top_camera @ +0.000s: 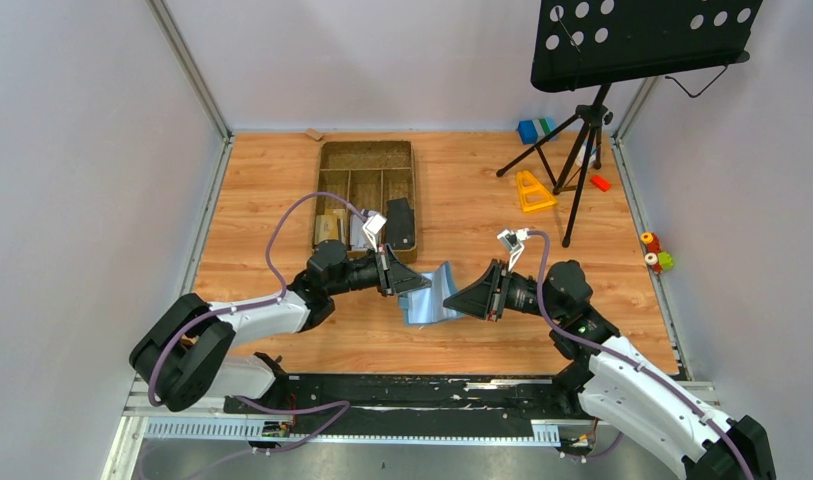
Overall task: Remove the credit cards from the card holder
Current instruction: Remove the credit card from the card holder.
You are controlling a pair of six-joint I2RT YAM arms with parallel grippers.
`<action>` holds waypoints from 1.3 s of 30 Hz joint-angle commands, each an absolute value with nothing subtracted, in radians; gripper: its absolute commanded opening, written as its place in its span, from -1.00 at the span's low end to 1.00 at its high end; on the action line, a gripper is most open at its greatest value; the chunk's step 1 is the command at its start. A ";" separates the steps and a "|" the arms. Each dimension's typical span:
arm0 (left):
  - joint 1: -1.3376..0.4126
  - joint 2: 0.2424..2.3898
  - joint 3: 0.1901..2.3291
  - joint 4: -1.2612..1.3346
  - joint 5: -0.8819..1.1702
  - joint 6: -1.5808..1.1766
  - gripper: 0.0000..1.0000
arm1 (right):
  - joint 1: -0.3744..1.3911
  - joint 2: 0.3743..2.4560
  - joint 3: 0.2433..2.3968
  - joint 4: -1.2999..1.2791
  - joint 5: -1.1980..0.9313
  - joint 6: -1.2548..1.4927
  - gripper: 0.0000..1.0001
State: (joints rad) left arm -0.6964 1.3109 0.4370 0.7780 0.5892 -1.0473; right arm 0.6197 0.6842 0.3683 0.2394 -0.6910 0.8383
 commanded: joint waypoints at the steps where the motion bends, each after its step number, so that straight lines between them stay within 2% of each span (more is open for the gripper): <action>1: -0.704 1.281 0.473 0.794 0.569 -1.019 -1.00 | 0.631 0.678 0.357 0.345 -0.718 0.886 -0.81; 7: -0.711 1.288 0.479 0.798 0.565 -1.022 -1.00 | 0.631 0.720 0.339 0.419 -0.740 0.933 -1.00; 14: -0.722 1.302 0.490 0.801 0.557 -1.021 -1.00 | 0.633 0.734 0.351 0.372 -0.729 0.898 -0.98; 18: -0.727 1.309 0.495 0.798 0.553 -1.020 -1.00 | 0.633 0.748 0.380 0.259 -0.680 0.841 -0.87; 22: -0.732 1.310 0.502 0.790 0.550 -1.015 -1.00 | 0.633 0.764 0.401 0.162 -0.641 0.798 -0.96; 25: -0.731 1.305 0.500 0.768 0.541 -1.007 -1.00 | 0.632 0.752 0.422 0.057 -0.591 0.753 -0.94; 29: -0.732 1.282 0.509 0.667 0.504 -0.974 -1.00 | 0.632 0.698 0.444 -0.066 -0.496 0.704 -0.67; 30: -0.732 1.279 0.514 0.636 0.496 -0.962 -1.00 | 0.633 0.682 0.441 -0.071 -0.486 0.702 -0.54; 34: -0.732 1.278 0.523 0.596 0.488 -0.949 -1.00 | 0.633 0.642 0.418 -0.045 -0.481 0.713 -0.32; 36: -0.732 1.279 0.524 0.595 0.488 -0.953 -1.00 | 0.632 0.633 0.416 -0.043 -0.487 0.711 -0.07; 39: -0.732 1.277 0.527 0.591 0.486 -0.954 -1.00 | 0.633 0.637 0.417 -0.036 -0.503 0.709 0.19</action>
